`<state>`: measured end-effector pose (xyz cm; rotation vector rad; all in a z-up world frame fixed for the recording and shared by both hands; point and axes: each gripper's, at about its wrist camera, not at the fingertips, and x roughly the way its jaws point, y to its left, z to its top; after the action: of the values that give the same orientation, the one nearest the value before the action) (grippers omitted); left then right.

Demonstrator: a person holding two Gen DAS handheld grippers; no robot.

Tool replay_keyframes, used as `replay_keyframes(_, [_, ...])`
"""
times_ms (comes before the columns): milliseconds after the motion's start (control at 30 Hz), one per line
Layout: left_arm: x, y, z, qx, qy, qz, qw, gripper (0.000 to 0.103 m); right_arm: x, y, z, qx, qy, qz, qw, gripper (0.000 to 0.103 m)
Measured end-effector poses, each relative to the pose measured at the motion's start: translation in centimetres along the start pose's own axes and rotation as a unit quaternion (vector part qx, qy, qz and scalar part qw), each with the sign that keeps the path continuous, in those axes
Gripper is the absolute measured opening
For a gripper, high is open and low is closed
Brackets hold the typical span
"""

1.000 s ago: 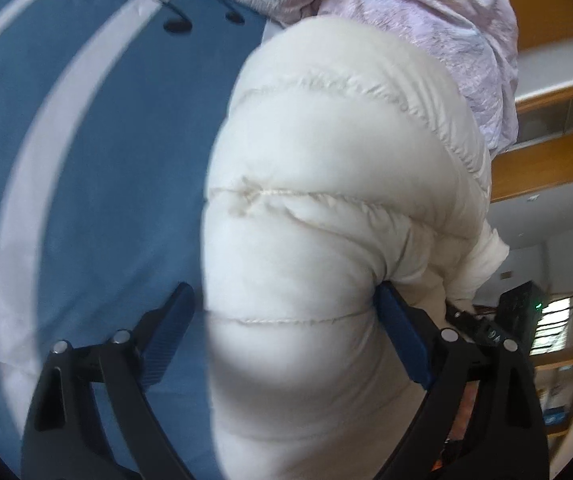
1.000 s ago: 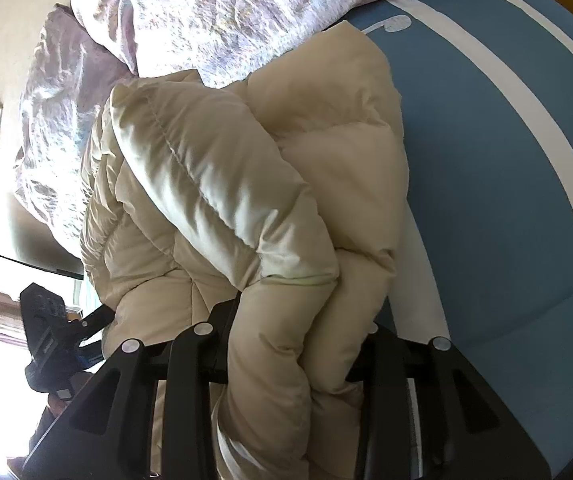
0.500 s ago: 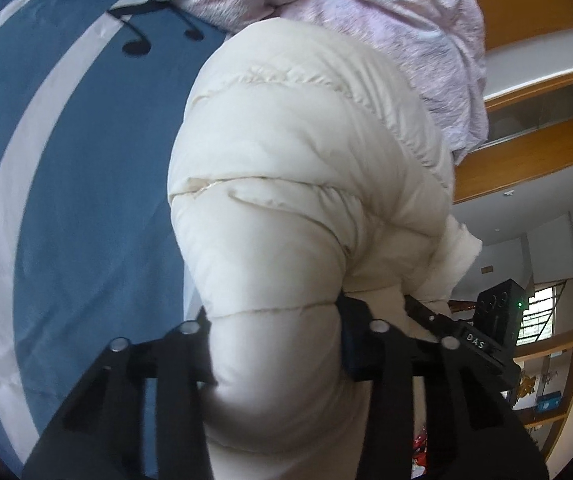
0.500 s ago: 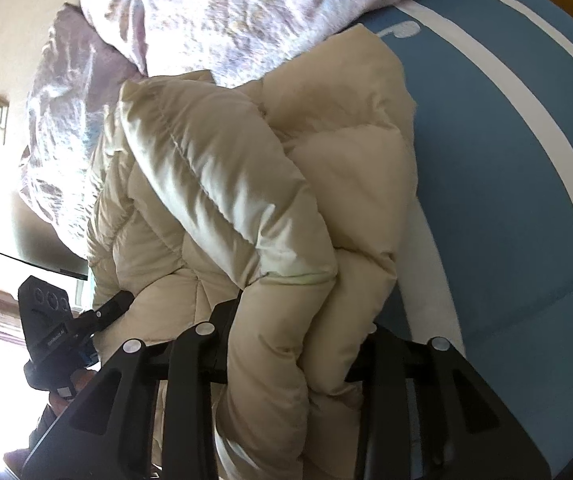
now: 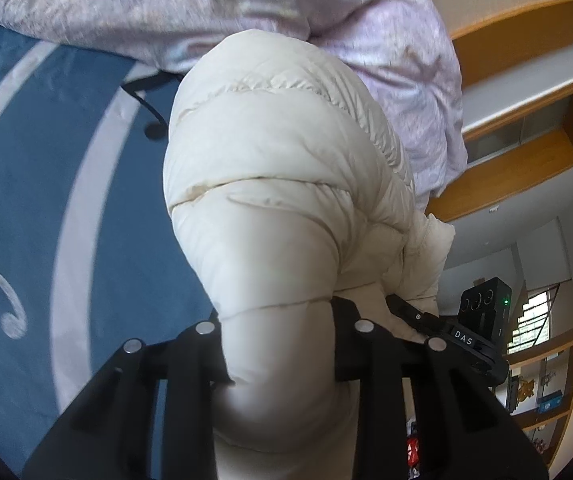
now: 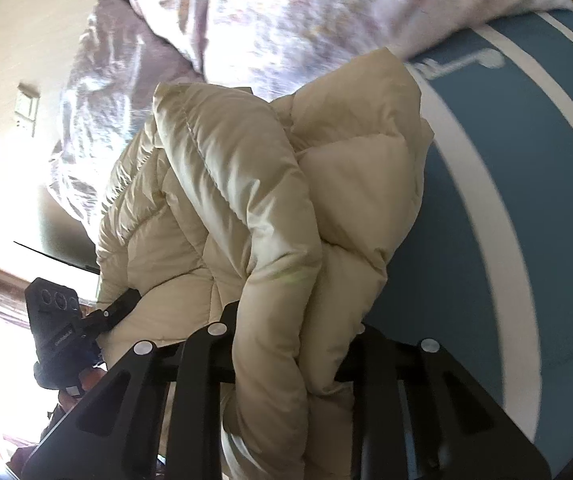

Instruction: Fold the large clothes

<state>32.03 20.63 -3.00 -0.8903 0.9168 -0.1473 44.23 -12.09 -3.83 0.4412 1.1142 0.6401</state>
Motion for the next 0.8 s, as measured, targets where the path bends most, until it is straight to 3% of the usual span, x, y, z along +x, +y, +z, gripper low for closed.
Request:
replay_keyframes(400, [-4.0,2.0,3.6,0.012,-0.046,0.005,0.9989,0.03,2.3,4.7,2.7,-0.036,0.005,0.033,0.999,0.021])
replay_keyframes(600, [-4.4,3.8,4.4,0.009,-0.053,0.028,0.9982,0.03,5.1,5.9,3.5,-0.047,0.028,0.023,0.998,0.021])
replay_keyframes(800, [-3.2,6.2,4.5,-0.005,-0.047,0.078,0.9958,0.032,8.6,6.6,3.9,-0.059,0.044,-0.004,0.997,0.021])
